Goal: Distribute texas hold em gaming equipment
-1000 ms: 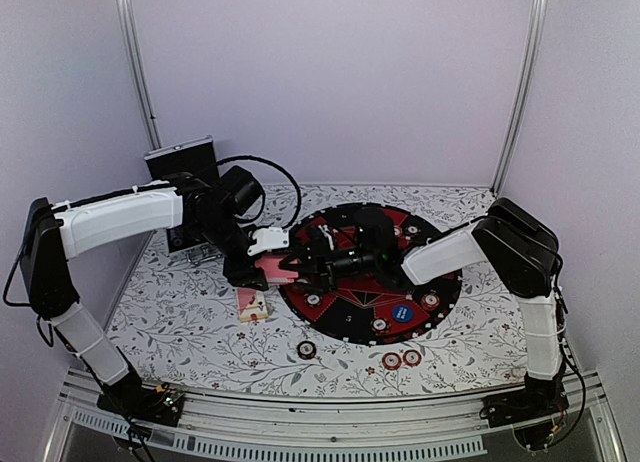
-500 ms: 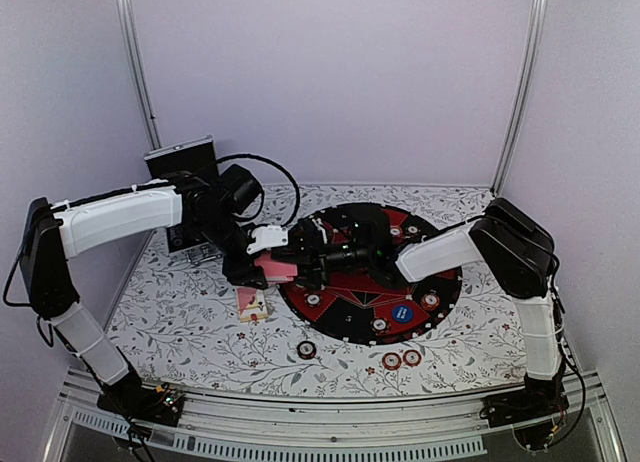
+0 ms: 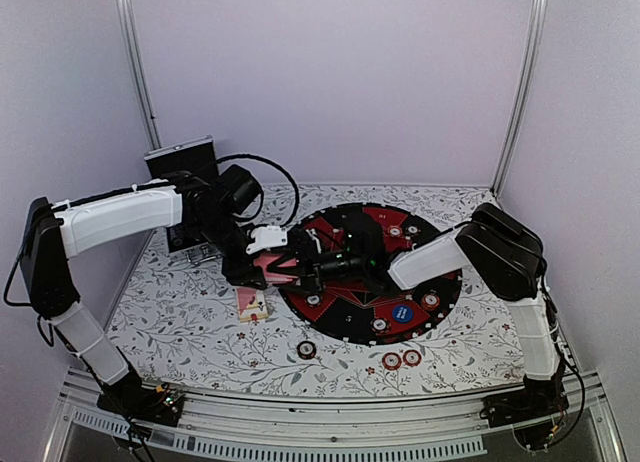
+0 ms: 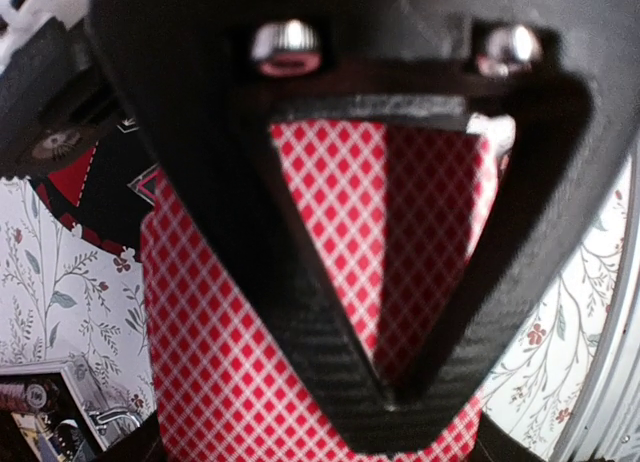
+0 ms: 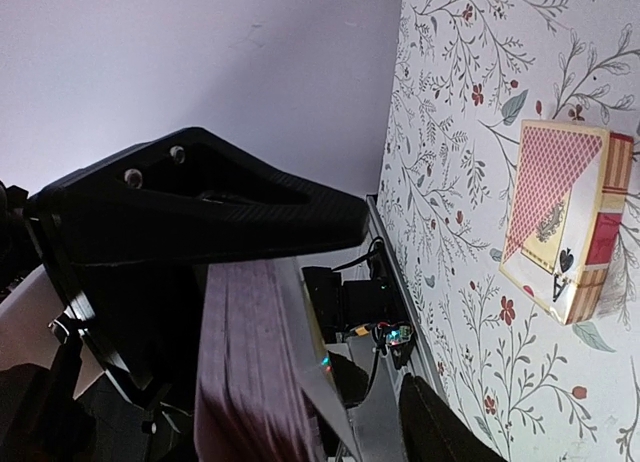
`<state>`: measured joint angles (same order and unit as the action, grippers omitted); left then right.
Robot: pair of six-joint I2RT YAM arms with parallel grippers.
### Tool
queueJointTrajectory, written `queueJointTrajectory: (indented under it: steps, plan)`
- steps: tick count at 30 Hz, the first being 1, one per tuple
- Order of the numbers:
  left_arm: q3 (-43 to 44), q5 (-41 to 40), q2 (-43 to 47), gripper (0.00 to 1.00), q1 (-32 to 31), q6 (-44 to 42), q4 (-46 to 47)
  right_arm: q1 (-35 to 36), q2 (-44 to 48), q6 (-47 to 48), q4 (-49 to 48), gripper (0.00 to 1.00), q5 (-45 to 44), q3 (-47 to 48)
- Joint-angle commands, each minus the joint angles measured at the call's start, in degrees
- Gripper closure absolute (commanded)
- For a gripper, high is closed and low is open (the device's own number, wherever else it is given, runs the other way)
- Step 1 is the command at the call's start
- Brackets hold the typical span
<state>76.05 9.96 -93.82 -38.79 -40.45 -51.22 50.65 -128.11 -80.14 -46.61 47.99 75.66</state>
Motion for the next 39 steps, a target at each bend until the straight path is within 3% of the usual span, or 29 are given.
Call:
queueJointTrajectory:
  steps: [1,16,39]
  plan:
    - [1.8,1.3,0.0,0.91,0.0,0.4,0.6,-1.2,2.1,-0.3,-2.1,0.49,-1.4,-3.8]
    - [1.7,1.4,0.0,0.93,0.0,0.7,0.0,-2.8,5.7,0.0,-3.9,0.58,-2.1,-8.2]
    - [1.5,0.7,-0.1,0.97,0.9,0.7,-0.6,-4.8,10.9,1.2,-3.6,0.91,-2.1,-13.4]
